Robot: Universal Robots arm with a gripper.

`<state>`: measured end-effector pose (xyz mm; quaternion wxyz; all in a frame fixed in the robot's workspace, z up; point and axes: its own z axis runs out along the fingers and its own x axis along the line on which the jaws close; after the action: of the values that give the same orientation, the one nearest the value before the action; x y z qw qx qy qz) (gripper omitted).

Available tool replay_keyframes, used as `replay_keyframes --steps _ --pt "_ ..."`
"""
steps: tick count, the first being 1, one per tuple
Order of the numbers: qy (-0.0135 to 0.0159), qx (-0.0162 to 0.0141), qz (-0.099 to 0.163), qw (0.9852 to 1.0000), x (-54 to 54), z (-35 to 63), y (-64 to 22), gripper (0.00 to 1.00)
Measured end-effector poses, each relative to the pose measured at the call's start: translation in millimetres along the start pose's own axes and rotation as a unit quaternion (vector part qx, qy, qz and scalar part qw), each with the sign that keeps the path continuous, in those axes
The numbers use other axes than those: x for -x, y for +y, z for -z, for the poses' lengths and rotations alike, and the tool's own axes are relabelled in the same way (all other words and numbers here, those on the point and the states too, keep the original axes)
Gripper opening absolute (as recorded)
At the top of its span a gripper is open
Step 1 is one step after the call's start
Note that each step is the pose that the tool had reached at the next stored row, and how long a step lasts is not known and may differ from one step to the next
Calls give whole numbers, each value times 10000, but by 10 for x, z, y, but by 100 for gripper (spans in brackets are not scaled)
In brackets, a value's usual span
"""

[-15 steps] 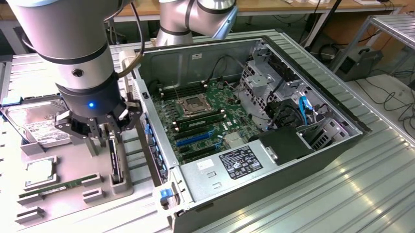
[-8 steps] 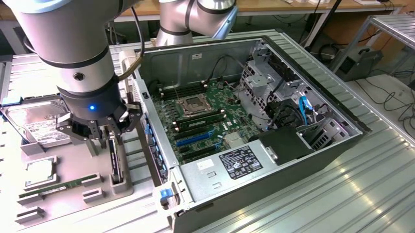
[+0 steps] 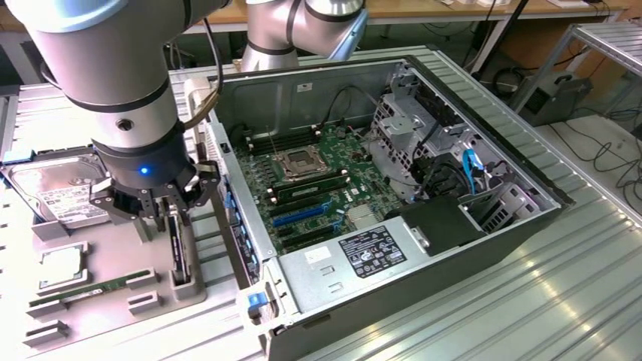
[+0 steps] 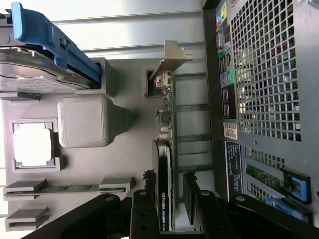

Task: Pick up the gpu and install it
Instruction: 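Pick up the gpu and move the gpu toward the slot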

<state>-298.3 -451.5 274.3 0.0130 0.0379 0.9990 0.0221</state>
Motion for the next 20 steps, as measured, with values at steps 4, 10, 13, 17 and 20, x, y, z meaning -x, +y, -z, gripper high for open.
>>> replay_keyframes --steps 4,10,13,17,20 --pt "0 0 0 10000 -4 -41 28 36" --pt "0 0 0 10000 -8 -103 72 36" --pt "0 0 0 10000 -11 -131 91 36" --pt "0 1 1 10000 -12 -166 104 36" --pt "0 1 1 10000 -14 -210 106 36"
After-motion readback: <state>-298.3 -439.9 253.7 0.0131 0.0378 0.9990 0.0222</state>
